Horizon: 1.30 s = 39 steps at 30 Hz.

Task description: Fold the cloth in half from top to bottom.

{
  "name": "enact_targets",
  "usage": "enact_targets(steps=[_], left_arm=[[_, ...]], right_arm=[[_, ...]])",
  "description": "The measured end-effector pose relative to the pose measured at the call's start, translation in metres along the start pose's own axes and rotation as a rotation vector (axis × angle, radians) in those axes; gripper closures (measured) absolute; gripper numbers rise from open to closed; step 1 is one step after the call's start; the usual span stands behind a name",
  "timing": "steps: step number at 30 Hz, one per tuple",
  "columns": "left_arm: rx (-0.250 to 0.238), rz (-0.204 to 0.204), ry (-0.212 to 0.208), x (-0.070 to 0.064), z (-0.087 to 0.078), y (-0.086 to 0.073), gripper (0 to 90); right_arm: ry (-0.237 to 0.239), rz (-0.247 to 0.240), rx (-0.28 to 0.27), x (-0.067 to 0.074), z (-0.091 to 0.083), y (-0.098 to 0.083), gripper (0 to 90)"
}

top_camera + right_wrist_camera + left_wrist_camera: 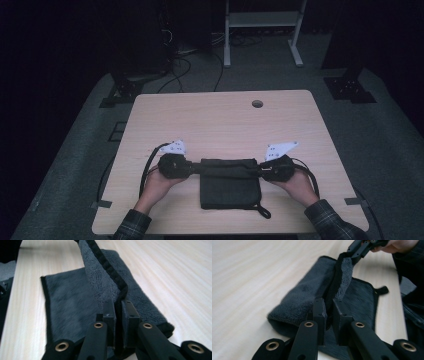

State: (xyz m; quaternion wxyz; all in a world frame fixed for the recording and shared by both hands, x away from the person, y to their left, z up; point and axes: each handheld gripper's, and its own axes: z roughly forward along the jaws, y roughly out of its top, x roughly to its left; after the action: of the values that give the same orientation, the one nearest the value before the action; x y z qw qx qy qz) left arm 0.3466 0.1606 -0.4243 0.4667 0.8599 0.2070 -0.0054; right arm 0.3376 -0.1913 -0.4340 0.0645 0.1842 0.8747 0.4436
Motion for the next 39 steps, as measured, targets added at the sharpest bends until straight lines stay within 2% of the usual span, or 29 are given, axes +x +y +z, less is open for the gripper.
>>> enact_targets(steps=[7,11,12,14,15,19,23,24,25,28,31,33,34,35,36,39], left_arm=[[0.041,0.016,-0.018,-0.020,0.007,-0.014,81.7],[0.077,0.005,-0.034,-0.024,0.010,-0.024,81.7],[0.087,0.003,-0.036,-0.025,0.011,-0.026,81.6],[0.117,0.004,-0.039,-0.028,0.014,-0.030,81.6],[0.148,0.008,-0.039,-0.028,0.017,-0.033,81.5],[0.182,0.005,-0.041,-0.028,0.021,-0.037,81.0],[0.163,0.007,-0.036,-0.028,0.017,-0.035,76.7],[0.148,0.005,-0.033,-0.028,0.014,-0.034,72.5],[0.128,0.001,-0.030,-0.028,0.012,-0.033,72.5],[0.061,-0.011,-0.031,-0.027,0.002,-0.028,70.5],[0.017,-0.017,-0.015,-0.025,-0.003,-0.025,70.6],[0.011,-0.019,0.006,-0.022,-0.001,-0.023,71.4],[0.011,-0.024,0.010,-0.021,0.001,-0.023,71.5],[0.020,-0.027,0.009,-0.020,0.004,-0.023,71.5],[0.032,-0.027,0.007,-0.020,0.007,-0.024,71.4],[0.070,-0.016,-0.020,-0.026,0.017,-0.028,71.1]], right_arm=[[0.025,-0.005,0.018,0.014,-0.005,-0.013,82.1],[0.046,-0.013,0.043,0.025,-0.003,-0.019,81.6],[0.060,-0.015,0.065,0.030,0.000,-0.023,81.2],[0.068,-0.013,0.076,0.032,0.001,-0.025,80.8],[0.075,-0.008,0.093,0.035,0.005,-0.029,80.4],[0.074,-0.011,0.112,0.037,0.009,-0.030,79.4],[0.076,0.003,0.100,0.035,0.007,-0.028,70.5],[0.085,0.022,0.065,0.033,0.001,-0.026,67.7],[0.085,0.022,0.065,0.033,0.001,-0.026,67.7],[0.083,0.034,0.006,0.032,-0.009,-0.020,67.3],[0.066,0.043,-0.027,0.029,-0.016,-0.018,72.3],[0.045,0.045,-0.017,0.026,-0.015,-0.018,76.7],[0.046,0.045,0.007,0.023,-0.009,-0.020,79.3],[0.046,0.045,0.007,0.023,-0.009,-0.020,79.3],[0.051,0.039,0.042,0.022,-0.002,-0.022,80.1],[0.069,0.029,0.072,0.025,0.004,-0.024,80.1]])
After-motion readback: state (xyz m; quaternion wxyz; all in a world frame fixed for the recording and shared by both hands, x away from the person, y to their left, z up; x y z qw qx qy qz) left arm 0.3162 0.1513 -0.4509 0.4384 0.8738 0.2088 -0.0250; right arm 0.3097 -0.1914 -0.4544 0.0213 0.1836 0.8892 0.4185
